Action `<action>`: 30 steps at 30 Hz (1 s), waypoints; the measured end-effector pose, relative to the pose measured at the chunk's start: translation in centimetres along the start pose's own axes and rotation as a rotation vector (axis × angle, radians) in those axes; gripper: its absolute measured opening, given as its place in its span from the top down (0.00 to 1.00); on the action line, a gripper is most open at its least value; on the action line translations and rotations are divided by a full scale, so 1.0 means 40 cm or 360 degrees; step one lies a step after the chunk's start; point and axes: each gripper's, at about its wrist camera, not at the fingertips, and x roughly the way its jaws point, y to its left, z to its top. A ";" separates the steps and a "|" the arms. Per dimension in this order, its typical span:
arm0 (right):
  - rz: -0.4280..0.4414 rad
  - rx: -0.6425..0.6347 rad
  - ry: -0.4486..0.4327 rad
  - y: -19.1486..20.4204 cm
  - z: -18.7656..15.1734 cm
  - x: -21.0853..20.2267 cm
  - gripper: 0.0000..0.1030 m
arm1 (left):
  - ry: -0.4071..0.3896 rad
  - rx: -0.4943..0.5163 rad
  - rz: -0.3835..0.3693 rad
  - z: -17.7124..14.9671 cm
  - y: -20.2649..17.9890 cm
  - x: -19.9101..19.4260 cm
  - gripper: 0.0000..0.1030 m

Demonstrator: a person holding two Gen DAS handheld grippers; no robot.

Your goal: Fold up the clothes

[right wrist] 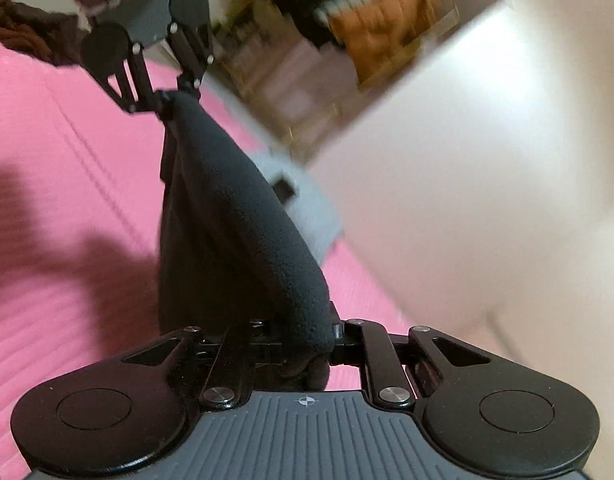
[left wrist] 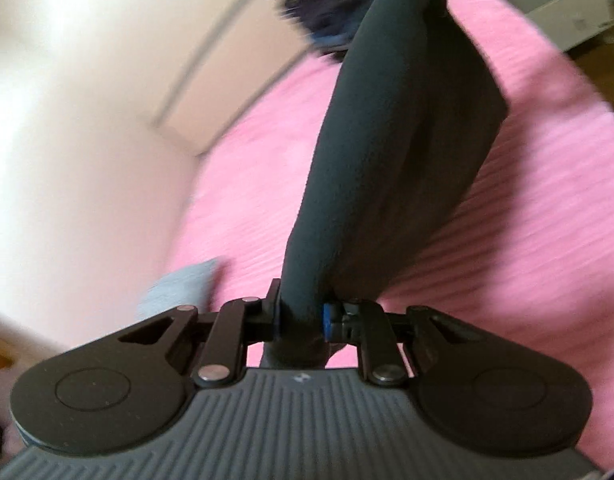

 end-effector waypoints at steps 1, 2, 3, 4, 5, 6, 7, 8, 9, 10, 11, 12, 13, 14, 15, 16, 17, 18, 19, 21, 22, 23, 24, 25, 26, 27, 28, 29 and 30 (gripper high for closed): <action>0.0017 -0.0025 -0.0063 0.004 0.017 -0.004 0.87 | 0.0046 0.0016 0.0052 -0.007 -0.002 -0.039 0.85; 0.0052 -0.0051 -0.0120 0.020 0.028 -0.013 0.87 | 0.0093 0.0032 0.0104 -0.015 -0.005 -0.078 0.85; 0.0112 -0.0077 -0.0166 0.050 0.028 -0.029 0.87 | 0.0139 0.0048 0.0156 -0.022 -0.007 -0.117 0.85; 0.0184 -0.0105 -0.0191 0.089 0.019 -0.044 0.86 | 0.0185 0.0064 0.0204 -0.031 -0.013 -0.155 0.85; 0.0275 -0.0139 -0.0185 0.139 0.000 -0.058 0.86 | 0.0228 0.0075 0.0214 -0.051 -0.049 -0.188 0.85; 0.0365 -0.0172 -0.0179 0.189 -0.019 -0.071 0.86 | 0.0278 0.0071 0.0207 -0.076 -0.102 -0.226 0.85; 0.0450 -0.0202 -0.0163 0.239 -0.041 -0.081 0.87 | 0.0318 0.0058 0.0183 -0.100 -0.158 -0.255 0.84; 0.0524 -0.0229 -0.0127 0.287 -0.066 -0.090 0.87 | 0.0361 0.0031 0.0136 -0.119 -0.228 -0.276 0.84; 0.0596 -0.0258 -0.0084 0.333 -0.090 -0.100 0.86 | 0.0404 0.0005 0.0088 -0.138 -0.298 -0.296 0.84; 0.0668 -0.0287 -0.0041 0.378 -0.113 -0.111 0.86 | 0.0444 -0.0017 0.0030 -0.149 -0.362 -0.298 0.83; 0.0724 -0.0319 -0.0004 0.413 -0.137 -0.117 0.86 | 0.0484 -0.0039 -0.0028 -0.161 -0.426 -0.301 0.80; 0.0745 -0.0333 0.0023 0.424 -0.155 -0.122 0.86 | 0.0524 -0.0061 -0.0087 -0.172 -0.490 -0.303 0.79; 0.0746 -0.0318 0.0050 0.424 -0.165 -0.132 0.86 | 0.0561 -0.0083 -0.0139 -0.182 -0.552 -0.307 0.78; 0.0748 -0.0304 0.0077 0.423 -0.174 -0.142 0.83 | 0.0572 -0.0095 -0.0140 -0.189 -0.594 -0.317 0.76; 0.0743 -0.0281 0.0105 0.418 -0.180 -0.151 0.74 | 0.0582 -0.0113 -0.0143 -0.197 -0.633 -0.329 0.75; 0.0725 -0.0240 0.0134 0.403 -0.183 -0.160 0.63 | 0.0584 -0.0184 -0.0156 -0.204 -0.639 -0.347 0.75; 0.0700 -0.0193 0.0161 0.385 -0.187 -0.171 0.58 | 0.0586 -0.0258 -0.0167 -0.212 -0.641 -0.365 0.74; 0.0674 -0.0143 0.0192 0.369 -0.191 -0.179 0.51 | 0.0578 -0.0365 -0.0171 -0.227 -0.617 -0.377 0.74; 0.0646 -0.0087 0.0227 0.358 -0.195 -0.184 0.50 | 0.0569 -0.0472 -0.0175 -0.242 -0.592 -0.389 0.74; 0.0591 0.0089 0.0293 0.324 -0.198 -0.182 0.50 | 0.0551 -0.0686 -0.0182 -0.271 -0.543 -0.413 0.74; 0.0563 0.0191 0.0324 0.304 -0.198 -0.180 0.50 | 0.0542 -0.0792 -0.0183 -0.287 -0.517 -0.423 0.74; 0.0536 0.0308 0.0349 0.282 -0.196 -0.173 0.50 | 0.0531 -0.0886 -0.0166 -0.308 -0.483 -0.422 0.74; 0.0511 0.0447 0.0366 0.258 -0.191 -0.159 0.50 | 0.0520 -0.0977 -0.0147 -0.328 -0.450 -0.420 0.74; 0.0494 0.0587 0.0377 0.233 -0.185 -0.146 0.50 | 0.0507 -0.1050 -0.0118 -0.346 -0.418 -0.411 0.74; 0.0495 0.0716 0.0378 0.208 -0.175 -0.127 0.50 | 0.0488 -0.1137 -0.0097 -0.366 -0.381 -0.389 0.74; 0.0505 0.0826 0.0372 0.185 -0.160 -0.099 0.50 | 0.0469 -0.1223 -0.0076 -0.386 -0.344 -0.368 0.74; 0.0519 0.0919 0.0366 0.169 -0.147 -0.070 0.50 | 0.0448 -0.1310 -0.0056 -0.405 -0.307 -0.345 0.74; 0.0540 0.0987 0.0359 0.161 -0.138 -0.043 0.50 | 0.0418 -0.1401 -0.0054 -0.421 -0.275 -0.313 0.72; 0.0562 0.1053 0.0352 0.154 -0.132 -0.016 0.50 | 0.0389 -0.1485 -0.0073 -0.435 -0.248 -0.279 0.71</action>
